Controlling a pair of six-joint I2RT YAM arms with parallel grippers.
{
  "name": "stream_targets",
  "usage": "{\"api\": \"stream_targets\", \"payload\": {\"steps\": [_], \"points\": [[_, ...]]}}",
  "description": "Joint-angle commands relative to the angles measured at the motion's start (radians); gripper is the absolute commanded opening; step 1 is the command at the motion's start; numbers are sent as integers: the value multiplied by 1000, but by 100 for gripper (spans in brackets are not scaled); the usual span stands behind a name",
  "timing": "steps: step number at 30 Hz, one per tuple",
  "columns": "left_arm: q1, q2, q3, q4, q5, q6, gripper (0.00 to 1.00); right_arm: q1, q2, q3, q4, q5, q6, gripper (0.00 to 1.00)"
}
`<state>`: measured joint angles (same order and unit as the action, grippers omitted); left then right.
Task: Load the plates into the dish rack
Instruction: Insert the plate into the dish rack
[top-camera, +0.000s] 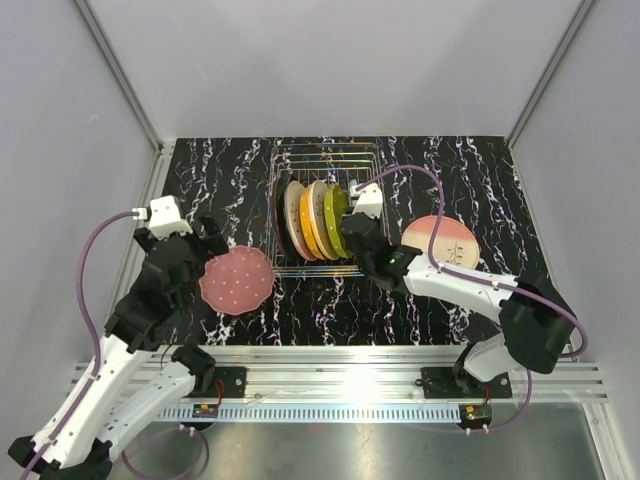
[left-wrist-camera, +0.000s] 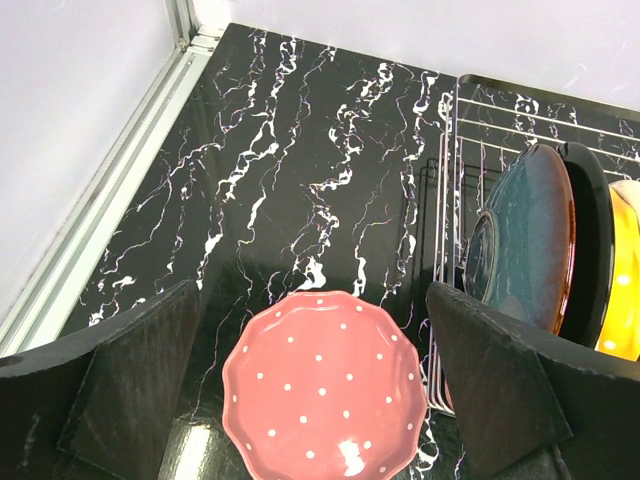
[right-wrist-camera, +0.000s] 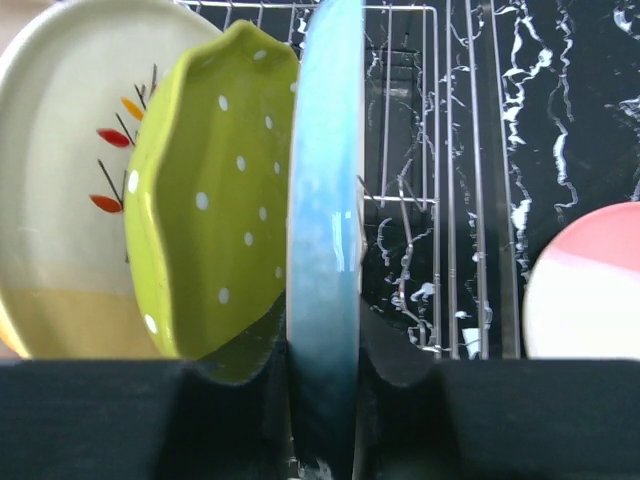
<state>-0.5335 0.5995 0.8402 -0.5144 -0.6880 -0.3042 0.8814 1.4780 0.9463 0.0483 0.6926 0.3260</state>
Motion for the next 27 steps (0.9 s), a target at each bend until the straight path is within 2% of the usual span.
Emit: {"api": "stream_targets", "payload": {"steps": [1, 2, 3, 7, 16, 27], "points": [[-6, 2, -6, 57, -16, -6, 99, 5, -10, 74, 150, 24, 54, 35], [-6, 3, -6, 57, -16, -4, 99, 4, -12, 74, 148, 22, 56, 39], [-6, 5, -6, 56, -16, -4, 99, 4, -13, 74, 148, 16, 58, 50], [-5, 6, -6, 57, -16, -3, 99, 4, -25, 69, 147, -1, 59, 60], [-6, 13, -7, 57, -21, -1, 99, 5, -120, 16, 113, 16, 84, 64], [-5, 62, 2, 27, -70, -30, 99, 4, -404, -136, 16, 12, 113, 65]]}}
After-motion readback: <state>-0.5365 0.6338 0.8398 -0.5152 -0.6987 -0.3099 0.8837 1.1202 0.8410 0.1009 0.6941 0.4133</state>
